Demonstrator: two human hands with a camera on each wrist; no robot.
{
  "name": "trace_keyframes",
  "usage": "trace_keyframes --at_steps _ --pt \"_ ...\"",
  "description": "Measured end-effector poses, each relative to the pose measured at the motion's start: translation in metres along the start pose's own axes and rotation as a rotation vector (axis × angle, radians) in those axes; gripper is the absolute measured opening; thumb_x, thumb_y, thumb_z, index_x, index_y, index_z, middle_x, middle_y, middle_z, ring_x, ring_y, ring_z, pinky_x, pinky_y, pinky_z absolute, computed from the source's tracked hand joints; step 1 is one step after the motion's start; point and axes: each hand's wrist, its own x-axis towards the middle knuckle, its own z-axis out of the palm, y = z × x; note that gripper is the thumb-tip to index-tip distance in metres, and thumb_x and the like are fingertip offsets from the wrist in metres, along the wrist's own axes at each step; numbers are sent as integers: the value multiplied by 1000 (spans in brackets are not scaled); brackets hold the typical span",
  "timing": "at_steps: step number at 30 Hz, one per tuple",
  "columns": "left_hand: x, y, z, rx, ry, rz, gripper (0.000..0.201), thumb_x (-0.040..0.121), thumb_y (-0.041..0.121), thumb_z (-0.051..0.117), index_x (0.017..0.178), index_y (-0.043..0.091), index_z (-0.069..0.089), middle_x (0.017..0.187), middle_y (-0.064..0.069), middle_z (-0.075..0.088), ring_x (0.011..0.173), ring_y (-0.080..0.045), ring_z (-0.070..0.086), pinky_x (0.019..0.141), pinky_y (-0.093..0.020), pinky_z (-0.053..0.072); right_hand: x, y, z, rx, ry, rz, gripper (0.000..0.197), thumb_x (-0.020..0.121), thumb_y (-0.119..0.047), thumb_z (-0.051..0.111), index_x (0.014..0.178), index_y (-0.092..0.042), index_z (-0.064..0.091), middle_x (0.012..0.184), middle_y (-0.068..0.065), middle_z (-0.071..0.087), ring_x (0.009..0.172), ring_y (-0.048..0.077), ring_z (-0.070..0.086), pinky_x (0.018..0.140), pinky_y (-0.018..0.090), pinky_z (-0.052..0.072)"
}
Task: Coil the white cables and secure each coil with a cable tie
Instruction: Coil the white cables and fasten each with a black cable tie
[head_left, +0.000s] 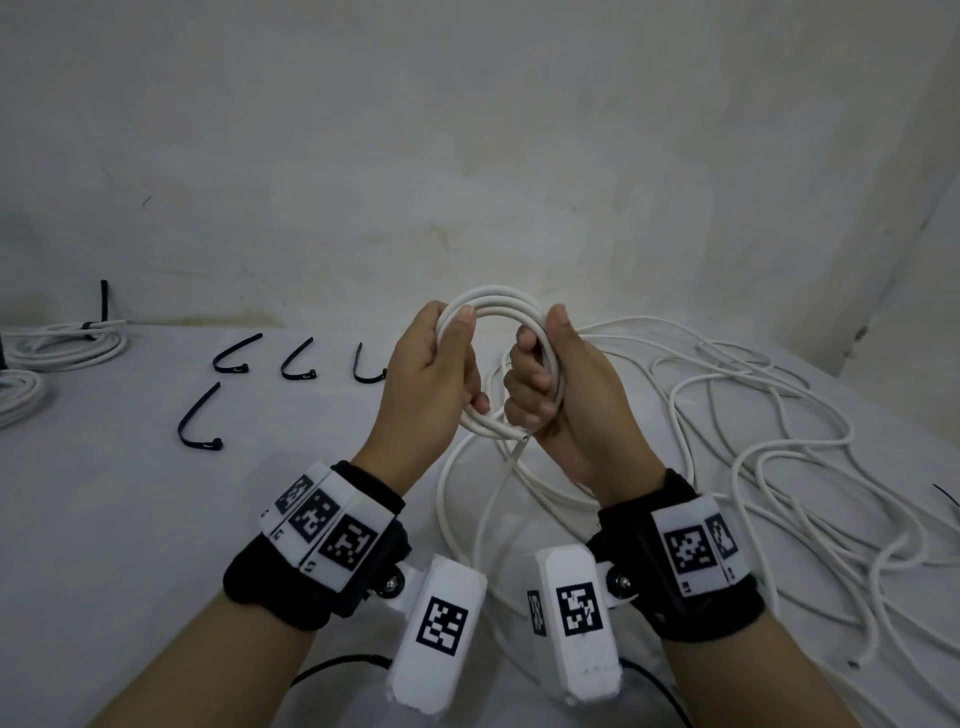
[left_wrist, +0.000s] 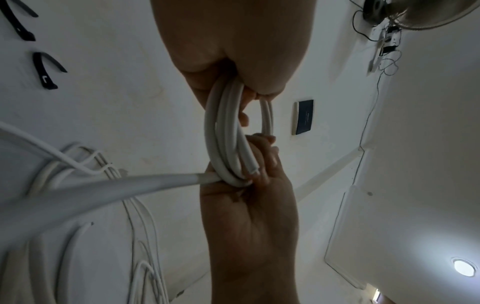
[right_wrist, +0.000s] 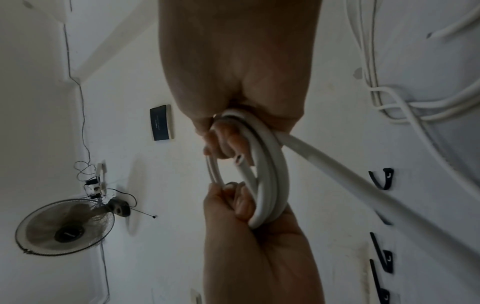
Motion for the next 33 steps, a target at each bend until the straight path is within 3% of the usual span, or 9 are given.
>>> trace_keyframes --at_steps 6,10,12,14,19,22,27,31,33 --pt "1 4 -3 16 -257 -157 29 92 42 41 92 13 45 71 4 55 65 -8 59 67 -25 52 4 -5 -5 -16 197 -4 50 96 -48 41 59 -17 31 41 -7 20 30 5 16 33 15 14" --pt "-1 0 -15 195 -752 -497 51 78 45 56 119 26 34 113 -3 64 102 -11 65 92 -32 52 2 -15 -11 64 278 -102 51 97 -46 42 57 -19 27 40 -7 18 30 6 14 34 14 12" --pt "-6 -5 -16 338 -1002 -581 49 82 37 63 123 25 39 111 -2 67 102 -11 64 92 -31 51 1 -19 -12 85 293 -132 51 97 -47 42 56 -19 26 41 -7 18 31 6 14 33 15 13" --pt "-8 -12 -14 379 -1097 -573 16 93 23 58 108 21 57 91 3 69 86 -4 63 83 -24 50 -1 -20 -13 90 300 -153 52 96 -47 42 56 -19 26 41 -7 18 32 6 14 33 17 14" --pt "0 -9 -20 488 -771 -418 13 93 17 58 82 19 63 70 8 61 56 7 51 54 -5 36 -5 -24 -13 150 303 -191 55 96 -48 41 51 -20 29 40 -7 17 32 6 13 35 17 12" --pt "3 -8 -22 634 -605 -281 13 91 26 61 80 19 62 69 3 54 46 2 43 50 -10 34 -6 -25 -12 169 310 -210 55 97 -49 41 51 -20 28 40 -7 18 32 7 14 35 17 14" --pt "-4 -10 -15 703 -478 -294 26 96 35 50 81 14 50 51 0 51 36 -6 48 42 -17 39 -10 -27 -6 142 296 -260 52 97 -47 40 56 -19 27 41 -7 19 33 7 14 35 17 15" --pt "-3 -7 -14 553 -426 -379 30 94 39 51 85 10 51 61 -11 69 62 -27 68 62 -31 55 -15 -31 0 142 283 -298 51 97 -46 39 55 -19 28 41 -7 19 33 6 14 35 16 15" --pt "0 -3 -15 358 -368 -419 33 92 41 51 90 8 53 79 -15 72 76 -23 70 67 -29 57 -18 -33 3 143 267 -313 52 96 -46 39 53 -19 29 41 -7 19 32 6 14 35 16 15"
